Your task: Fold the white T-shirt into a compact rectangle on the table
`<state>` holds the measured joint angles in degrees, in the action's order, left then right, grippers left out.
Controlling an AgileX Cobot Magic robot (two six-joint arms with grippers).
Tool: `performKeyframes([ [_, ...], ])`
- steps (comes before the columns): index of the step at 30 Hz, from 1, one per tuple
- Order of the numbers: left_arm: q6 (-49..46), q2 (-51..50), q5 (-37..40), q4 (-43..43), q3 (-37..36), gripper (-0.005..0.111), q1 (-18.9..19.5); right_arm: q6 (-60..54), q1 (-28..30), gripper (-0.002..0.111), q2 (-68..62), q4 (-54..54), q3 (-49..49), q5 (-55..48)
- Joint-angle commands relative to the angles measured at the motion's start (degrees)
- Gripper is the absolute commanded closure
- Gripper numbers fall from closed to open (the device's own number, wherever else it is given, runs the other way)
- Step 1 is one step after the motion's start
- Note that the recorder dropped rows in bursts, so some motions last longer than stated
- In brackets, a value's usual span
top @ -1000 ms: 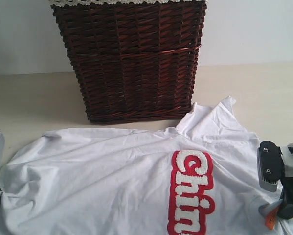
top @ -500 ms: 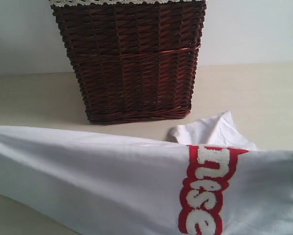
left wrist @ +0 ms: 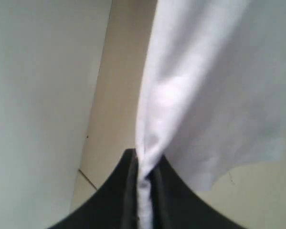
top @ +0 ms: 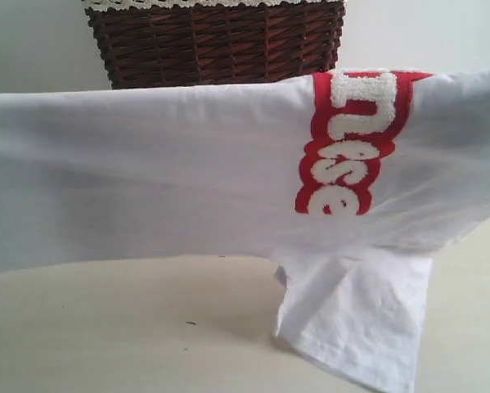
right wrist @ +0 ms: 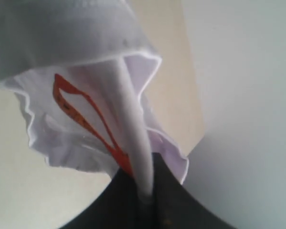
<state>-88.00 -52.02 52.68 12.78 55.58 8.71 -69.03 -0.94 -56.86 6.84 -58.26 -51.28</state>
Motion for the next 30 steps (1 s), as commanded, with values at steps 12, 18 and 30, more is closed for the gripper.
performKeyframes([
  [12, 2.8, 18.1, 1.1, -0.8, 0.4, 0.107, 0.0, 3.5, 0.2, 0.108, 16.3, 0.0, -3.0, -7.3],
  [18, 4.5, 29.8, 17.3, 7.3, 0.4, 0.107, 0.0, -0.1, 0.2, 0.108, 26.2, -12.9, -3.0, -18.7],
  [30, 18.2, 46.1, 17.3, 7.0, 0.4, 0.107, 0.0, 0.3, 0.2, 0.108, 42.0, -13.0, -3.0, -18.7],
])
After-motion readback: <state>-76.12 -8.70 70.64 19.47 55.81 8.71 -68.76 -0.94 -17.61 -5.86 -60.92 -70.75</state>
